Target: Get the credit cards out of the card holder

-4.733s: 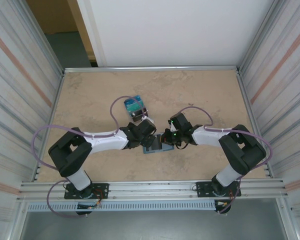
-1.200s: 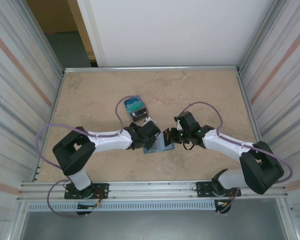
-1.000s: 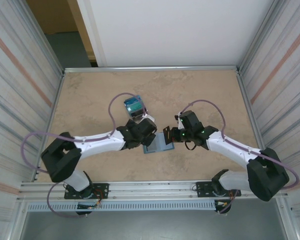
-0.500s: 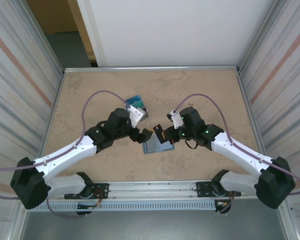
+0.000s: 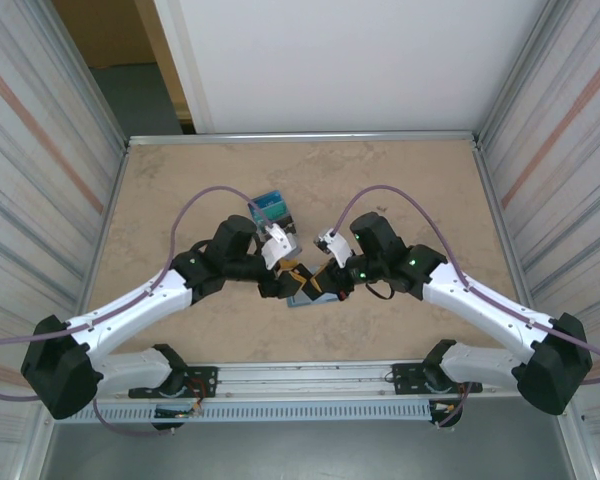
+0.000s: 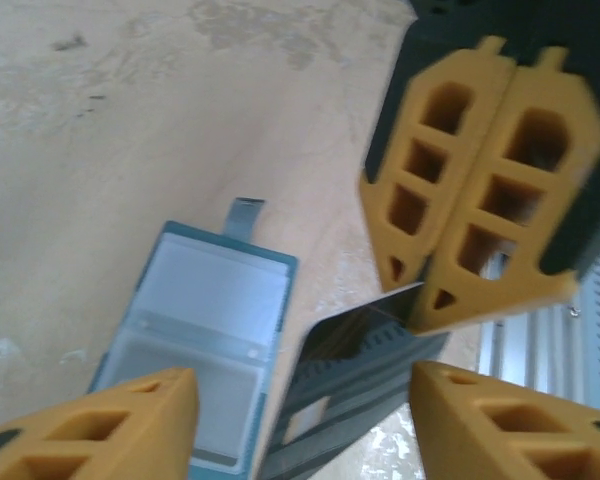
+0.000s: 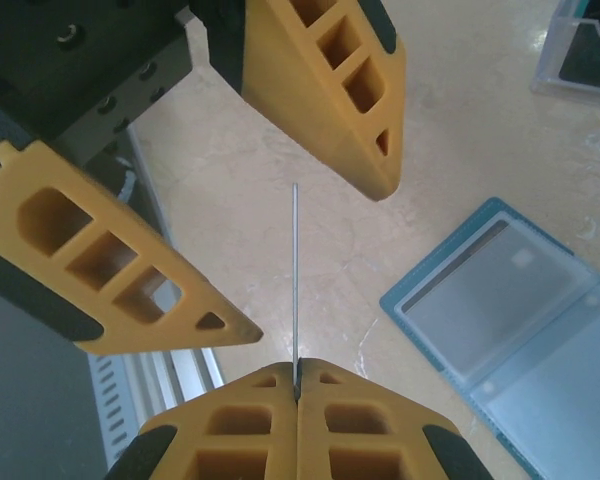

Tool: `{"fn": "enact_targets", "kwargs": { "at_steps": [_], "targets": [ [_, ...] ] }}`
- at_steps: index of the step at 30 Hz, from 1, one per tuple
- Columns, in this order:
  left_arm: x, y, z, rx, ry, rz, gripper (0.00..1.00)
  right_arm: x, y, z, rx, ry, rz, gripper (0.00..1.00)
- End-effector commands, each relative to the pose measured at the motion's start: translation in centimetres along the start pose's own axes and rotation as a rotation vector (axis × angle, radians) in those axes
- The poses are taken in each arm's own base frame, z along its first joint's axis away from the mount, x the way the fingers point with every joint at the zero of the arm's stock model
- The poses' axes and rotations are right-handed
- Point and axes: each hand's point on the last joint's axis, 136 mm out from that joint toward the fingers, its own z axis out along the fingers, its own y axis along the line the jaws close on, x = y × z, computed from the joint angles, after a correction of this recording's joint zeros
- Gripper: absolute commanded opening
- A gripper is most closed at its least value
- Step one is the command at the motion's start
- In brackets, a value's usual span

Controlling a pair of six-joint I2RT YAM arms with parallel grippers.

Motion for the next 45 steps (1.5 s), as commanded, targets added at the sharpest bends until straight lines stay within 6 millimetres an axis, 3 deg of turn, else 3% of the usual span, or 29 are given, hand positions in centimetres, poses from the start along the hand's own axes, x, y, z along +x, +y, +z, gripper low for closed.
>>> {"fn": "enact_targets", "kwargs": {
  "at_steps": [1,3,9,11,13,18,25,29,33,39,45],
  "targets": [
    [-1.0,-2.1,-0.6,0.124,-0.021,0.052,0.48,-0.3,1.1,-0.6,-0.039,0.007,-0.046,0.00],
    [-0.9,-2.7,-0.5,0.162,-0.019,0.052,0.42,-0.3,1.2,-0.7,-0.042,0.000,-0.050,0.01],
    [-0.6,-3.0,0.0,0.203,-0.012,0.052,0.06,-0.8,1.2,-1.1,-0.030,-0.035,-0.053,0.04],
    [-0.7,-3.1,0.1,0.206,-0.013,0.053,0.00,-1.0,1.1,-1.4,-0.019,-0.052,-0.055,0.07],
    [-0.8,-2.9,0.1,0.197,-0.017,0.057,0.00,-1.1,0.9,-1.7,0.003,-0.073,-0.052,0.12],
    [-1.4,-2.0,-0.1,0.127,-0.046,0.058,0.00,-1.7,-0.9,-3.2,0.086,-0.156,0.006,0.45],
    [-3.1,1.5,-1.2,-0.105,-0.206,-0.058,0.00,-3.6,-3.4,-6.9,0.176,-0.425,0.179,0.99],
    [-4.5,2.3,-2.4,-0.158,-0.366,-0.142,0.00,-4.4,-5.0,-9.2,0.240,-0.610,0.301,0.99],
    [-5.8,2.1,-3.7,-0.140,-0.511,-0.220,0.00,-4.7,-5.0,-10.4,0.196,-0.713,0.358,0.99],
    [-8.7,0.6,-5.8,-0.056,-0.678,-0.268,0.00,-5.8,-3.7,-9.6,0.049,-0.740,0.357,1.00],
    [-10.3,-0.3,-7.7,0.002,-0.781,-0.306,0.00,-7.4,-1.8,-8.6,-0.105,-0.738,0.292,0.92]
  ]
}}
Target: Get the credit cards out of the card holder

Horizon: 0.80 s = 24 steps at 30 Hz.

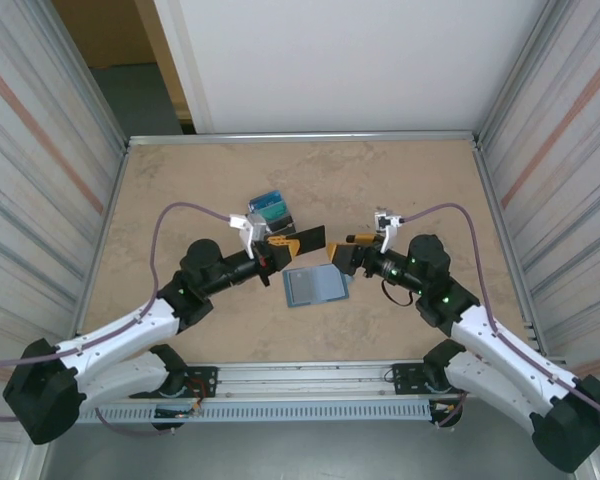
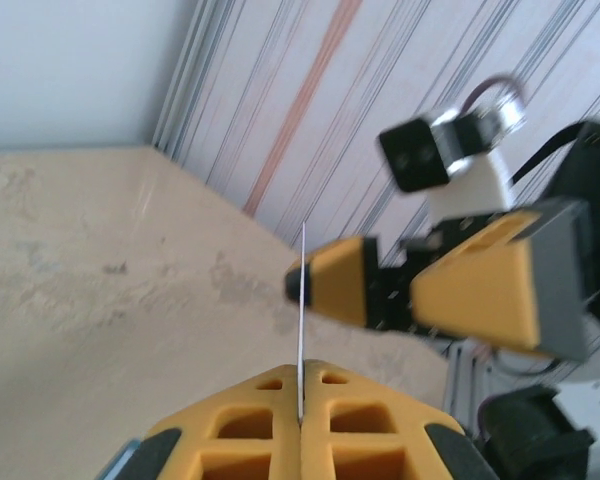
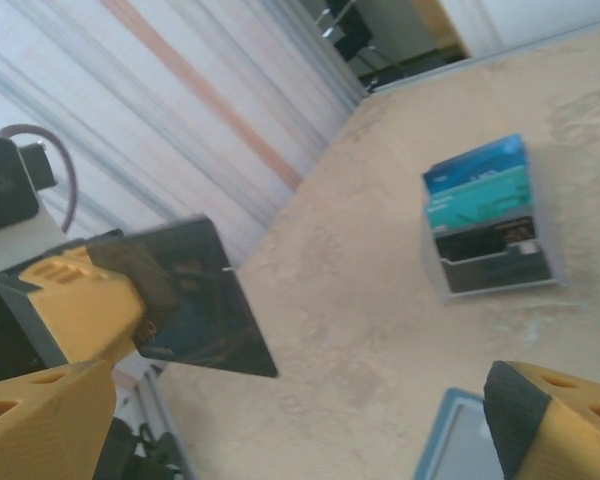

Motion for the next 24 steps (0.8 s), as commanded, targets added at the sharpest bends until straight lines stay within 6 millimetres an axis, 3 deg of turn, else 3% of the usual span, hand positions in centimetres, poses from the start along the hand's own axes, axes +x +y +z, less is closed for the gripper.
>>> {"fn": "enact_targets", "kwargs": {
  "at_steps": [1,5,11,15,21,24],
  "targets": [
    [-2.9,-1.9,-0.8,0.075,-0.130,-0.050,0.00,-1.4,3.3,0.3,-0.172,-0.037,-0.021,0.89],
    [-3.3,-2.5,-0.9,0.112,-0.145,-0.066,0.00,-2.2,4.8,0.5,-0.248,-0.057,-0.059,0.72],
    [-3.4,-3.0,-0.7,0.147,-0.150,-0.074,0.00,-2.7,6.3,0.7,-0.304,-0.049,-0.101,0.57],
    [-3.3,-2.9,-0.4,0.154,-0.149,-0.080,0.00,-2.5,7.2,1.2,-0.342,-0.014,-0.121,0.39],
    [-2.8,-2.5,-0.1,0.146,-0.131,-0.090,0.00,-2.2,8.3,1.5,-0.371,-0.003,-0.161,0.28],
    [-2.4,-2.3,0.0,0.134,-0.116,-0.096,0.00,-2.1,8.4,1.4,-0.370,0.006,-0.178,0.09]
  ]
}}
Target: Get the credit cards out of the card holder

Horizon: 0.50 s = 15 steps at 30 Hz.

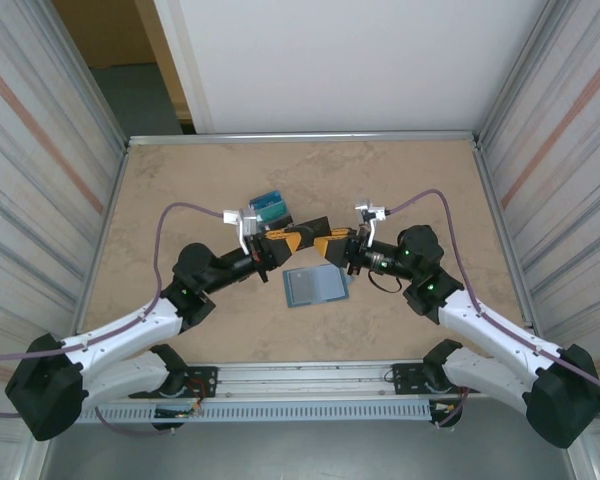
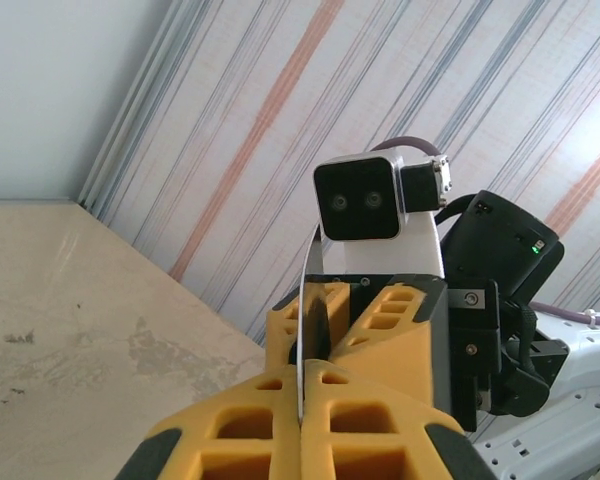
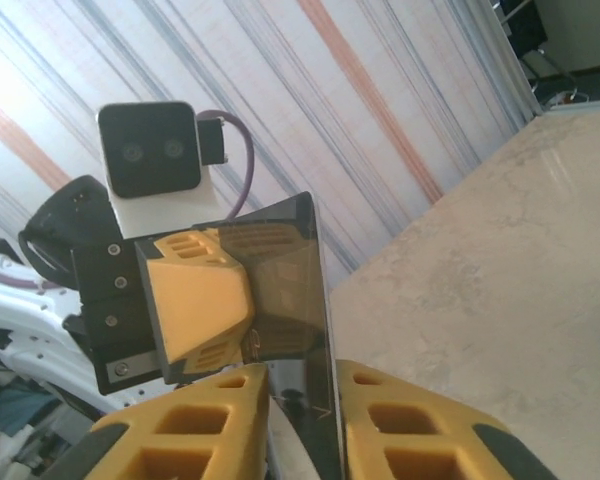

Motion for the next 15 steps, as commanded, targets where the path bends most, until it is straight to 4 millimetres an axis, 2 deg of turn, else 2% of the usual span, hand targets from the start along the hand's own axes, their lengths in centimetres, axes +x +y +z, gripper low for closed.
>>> {"fn": "enact_targets", "kwargs": {
  "at_steps": [1,2,4,6,8,11,15],
  "targets": [
    [0.3,0.0,-0.1,0.004,0.008,-0.008,0.00,-1.4,2.1,0.2,-0.053,-0.016,-0.083,0.04],
    [0.5,0.2,-0.1,-0.007,0.020,-0.012,0.00,-1.4,2.1,0.2,-0.048,-0.012,-0.091,0.00],
    [0.9,0.6,0.0,-0.020,0.042,-0.016,0.01,-1.3,2.2,0.1,-0.040,-0.008,-0.104,0.00],
    [1.3,0.9,0.0,-0.029,0.062,-0.018,0.08,-1.1,2.2,0.0,-0.030,-0.002,-0.112,0.00],
    [1.4,1.3,-0.2,-0.042,0.083,-0.010,0.23,-1.0,2.1,-0.1,-0.009,0.007,-0.114,0.00],
    [1.2,1.5,-0.6,-0.072,0.115,0.038,0.54,-0.7,1.8,-0.3,0.021,0.025,-0.116,0.00],
    [0.8,0.9,-1.4,-0.096,0.213,0.190,0.63,0.1,1.4,-0.4,0.047,0.068,-0.105,0.00]
  ]
}}
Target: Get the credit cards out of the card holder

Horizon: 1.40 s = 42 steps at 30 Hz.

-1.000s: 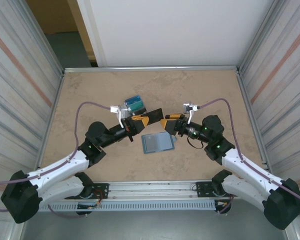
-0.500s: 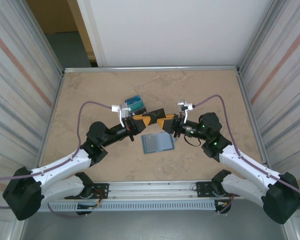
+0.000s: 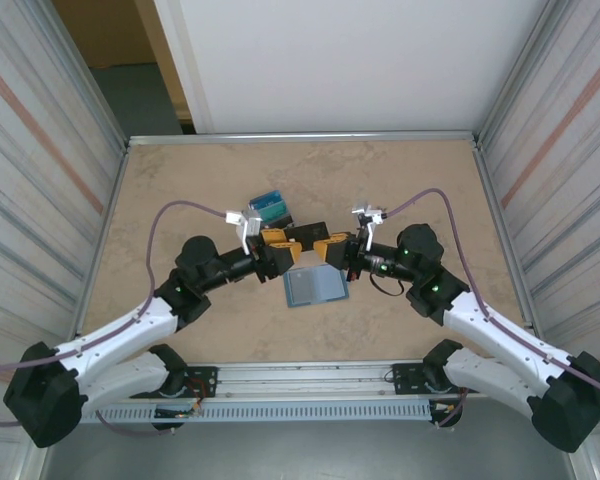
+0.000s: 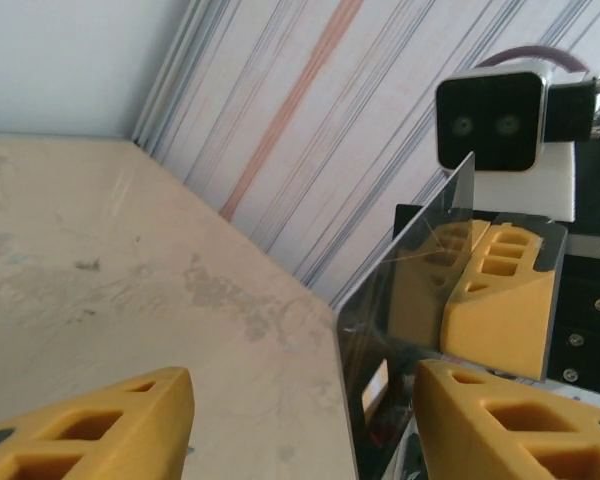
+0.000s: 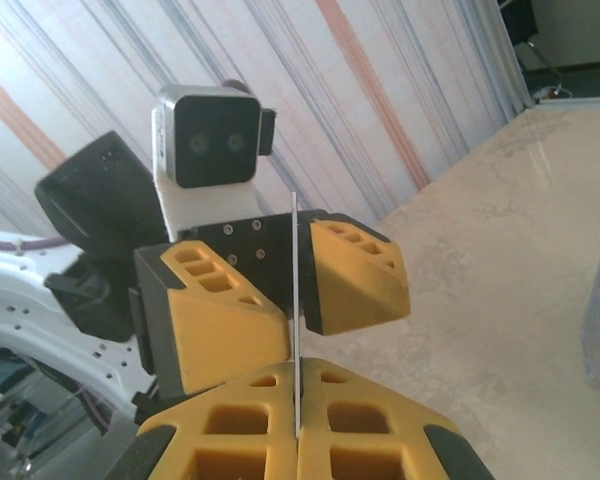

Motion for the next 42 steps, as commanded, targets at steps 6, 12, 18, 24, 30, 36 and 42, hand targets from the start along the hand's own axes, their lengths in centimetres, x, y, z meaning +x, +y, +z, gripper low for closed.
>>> {"fn": "enact_targets", "kwargs": {
  "at_steps": [6,12,18,24,30,36,42],
  "targets": [
    [-0.8,-4.0,-2.0,0.085,0.242,0.366,0.72,0.8,0.7,0.0,-0.006,0.077,-0.026,0.00],
    [-1.1,-2.9,-1.6,0.020,0.332,0.411,0.73,2.2,2.2,0.6,-0.065,0.153,-0.042,0.00],
    [-0.2,-3.4,-1.1,0.113,0.449,0.367,0.64,2.8,3.2,0.9,-0.096,0.188,-0.074,0.00],
    [0.4,-4.2,-1.3,0.205,0.486,0.323,0.40,2.8,3.2,0.9,-0.092,0.188,-0.081,0.00],
    [1.1,-4.5,-1.3,0.253,0.503,0.298,0.11,2.5,3.1,0.8,-0.081,0.174,-0.086,0.00],
    [1.4,-3.5,-0.9,0.217,0.521,0.313,0.00,2.1,2.5,0.5,-0.033,0.155,-0.083,0.15],
    [0.9,-1.3,-0.8,0.080,0.512,0.395,0.00,1.8,0.4,-0.9,0.131,0.132,-0.081,0.59]
  ]
}}
